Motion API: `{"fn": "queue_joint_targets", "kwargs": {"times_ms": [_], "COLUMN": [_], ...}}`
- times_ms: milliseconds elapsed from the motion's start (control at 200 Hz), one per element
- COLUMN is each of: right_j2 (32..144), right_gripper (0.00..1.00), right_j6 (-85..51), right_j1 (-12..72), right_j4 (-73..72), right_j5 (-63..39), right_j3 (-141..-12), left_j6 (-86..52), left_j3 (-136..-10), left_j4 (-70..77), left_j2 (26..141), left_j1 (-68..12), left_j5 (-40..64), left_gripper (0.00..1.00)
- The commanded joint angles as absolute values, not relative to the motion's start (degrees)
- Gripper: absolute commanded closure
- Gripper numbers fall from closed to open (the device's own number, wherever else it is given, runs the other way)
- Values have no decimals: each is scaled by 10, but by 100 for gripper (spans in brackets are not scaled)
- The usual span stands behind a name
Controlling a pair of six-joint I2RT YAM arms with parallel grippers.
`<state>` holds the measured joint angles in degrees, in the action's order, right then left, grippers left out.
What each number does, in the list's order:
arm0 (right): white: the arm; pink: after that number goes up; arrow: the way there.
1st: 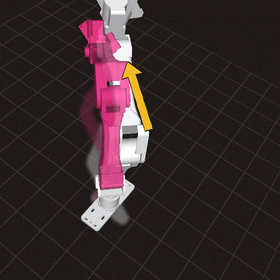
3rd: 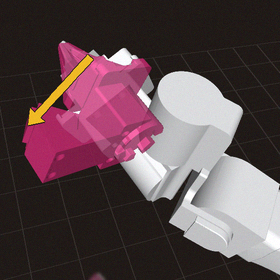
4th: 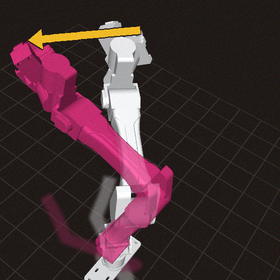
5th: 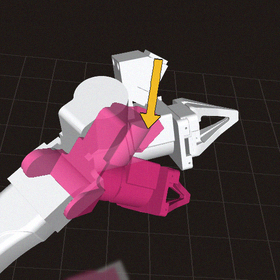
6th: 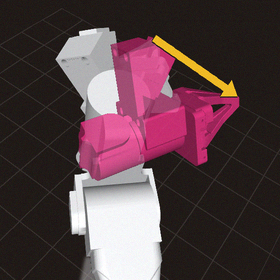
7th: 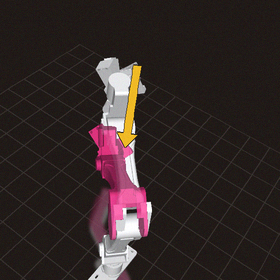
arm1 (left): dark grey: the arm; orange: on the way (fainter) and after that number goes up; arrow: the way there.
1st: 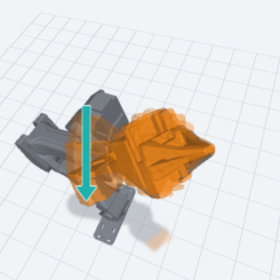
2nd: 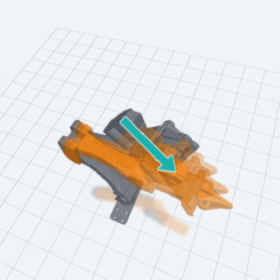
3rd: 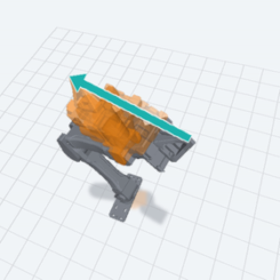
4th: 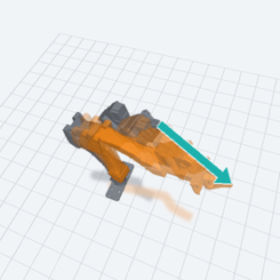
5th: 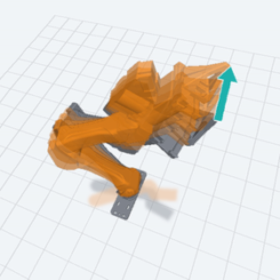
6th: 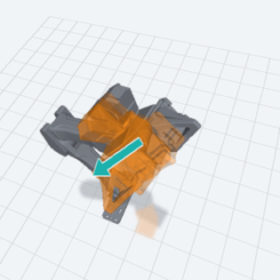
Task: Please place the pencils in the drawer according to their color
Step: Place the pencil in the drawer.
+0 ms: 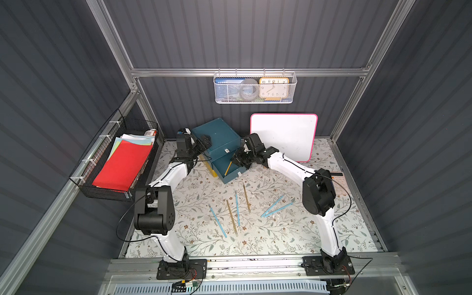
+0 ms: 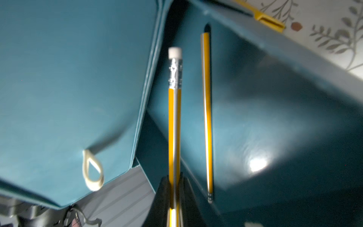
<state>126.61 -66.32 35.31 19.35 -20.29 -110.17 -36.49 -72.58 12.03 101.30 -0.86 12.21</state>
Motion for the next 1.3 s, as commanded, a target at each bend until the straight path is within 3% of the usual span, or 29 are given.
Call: {"fn": "queue_joint_targets", "kwargs": {"times_ms": [0, 240, 405, 790, 1051, 1291], "right_j2": [1278, 1297, 1301, 1274, 1168, 1043], "right_gripper": [100, 100, 85, 74, 74, 74], "right_j6": [-645, -639, -634, -608, -524, -426], "right_j1": [354, 353, 353, 354, 368, 388], "right_j4": [222, 233, 237, 250, 280, 321], "right_j5": [-175, -165, -169, -174, -175, -94], "right_j3": [-1132, -1146, -1154, -1151, -1085, -927], "left_j6": [-361, -362, -362, -363, -361, -359], "left_j3": [-718, -716, -716, -715, -718, -718], "left_j4": [130, 130, 131, 131, 129, 127], "left_j2": [1008, 1006, 1005, 1005, 1001, 998], "left_j1": [-11, -11, -12, -11, -12, -12], "left_j5": [129, 129, 129, 127, 127, 126], "left_gripper": [0, 0, 0, 0, 0, 0]}}
